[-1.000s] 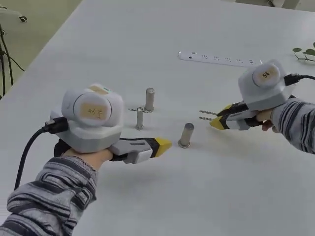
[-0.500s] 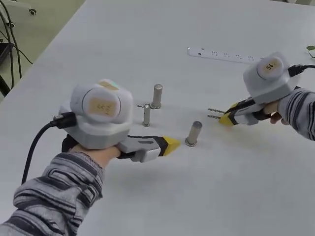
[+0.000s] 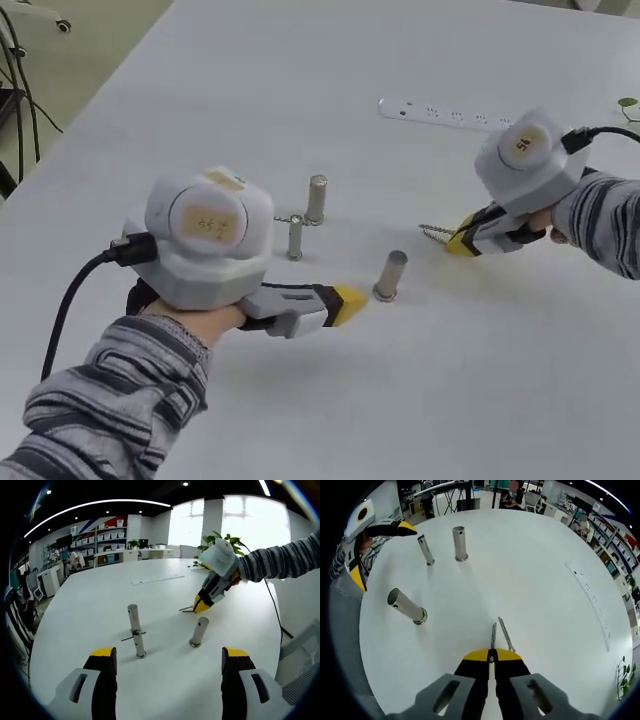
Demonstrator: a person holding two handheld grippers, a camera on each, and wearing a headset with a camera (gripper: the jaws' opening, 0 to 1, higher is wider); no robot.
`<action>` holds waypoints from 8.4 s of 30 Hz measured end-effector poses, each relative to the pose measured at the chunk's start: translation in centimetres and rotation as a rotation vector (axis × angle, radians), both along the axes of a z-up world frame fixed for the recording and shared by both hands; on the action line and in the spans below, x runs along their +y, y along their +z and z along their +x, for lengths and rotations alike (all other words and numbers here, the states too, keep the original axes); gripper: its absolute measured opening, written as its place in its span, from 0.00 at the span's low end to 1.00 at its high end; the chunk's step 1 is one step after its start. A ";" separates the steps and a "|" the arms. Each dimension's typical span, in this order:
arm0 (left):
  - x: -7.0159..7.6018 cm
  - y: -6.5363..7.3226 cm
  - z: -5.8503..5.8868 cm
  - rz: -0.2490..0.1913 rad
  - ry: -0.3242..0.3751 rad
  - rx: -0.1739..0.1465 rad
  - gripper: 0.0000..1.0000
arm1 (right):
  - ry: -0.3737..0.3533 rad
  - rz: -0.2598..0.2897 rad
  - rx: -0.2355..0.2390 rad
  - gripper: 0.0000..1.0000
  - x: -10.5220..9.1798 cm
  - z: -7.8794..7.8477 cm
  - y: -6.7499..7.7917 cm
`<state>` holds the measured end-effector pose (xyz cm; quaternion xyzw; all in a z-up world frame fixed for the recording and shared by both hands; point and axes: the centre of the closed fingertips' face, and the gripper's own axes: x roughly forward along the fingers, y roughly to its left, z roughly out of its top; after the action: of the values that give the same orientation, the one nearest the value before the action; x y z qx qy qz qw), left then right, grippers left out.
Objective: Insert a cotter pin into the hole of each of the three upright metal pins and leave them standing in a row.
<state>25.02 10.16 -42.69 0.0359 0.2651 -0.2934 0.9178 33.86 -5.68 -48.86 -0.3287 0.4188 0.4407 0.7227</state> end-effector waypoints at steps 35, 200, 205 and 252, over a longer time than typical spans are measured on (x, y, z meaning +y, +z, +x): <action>-3.7 1.1 -1.2 -0.064 -0.147 -0.029 0.67 | 0.136 0.096 -0.136 0.00 0.7 -7.2 4.3; -7.6 -1.9 1.0 -0.002 -0.065 -0.084 0.26 | 0.234 0.032 -0.274 0.00 2.0 -7.7 3.6; -7.4 -1.1 0.8 -0.012 -0.072 -0.094 0.26 | 0.243 0.045 -0.284 0.00 2.2 -7.9 4.4; -8.3 1.6 -4.6 0.113 -0.413 -0.208 0.00 | 0.489 0.246 -0.232 0.00 6.1 -14.3 10.6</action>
<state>20.38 1.83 -41.06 0.1707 0.1721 -0.4543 0.8572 19.54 0.40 -38.30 -0.3779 0.1851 0.6087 0.6726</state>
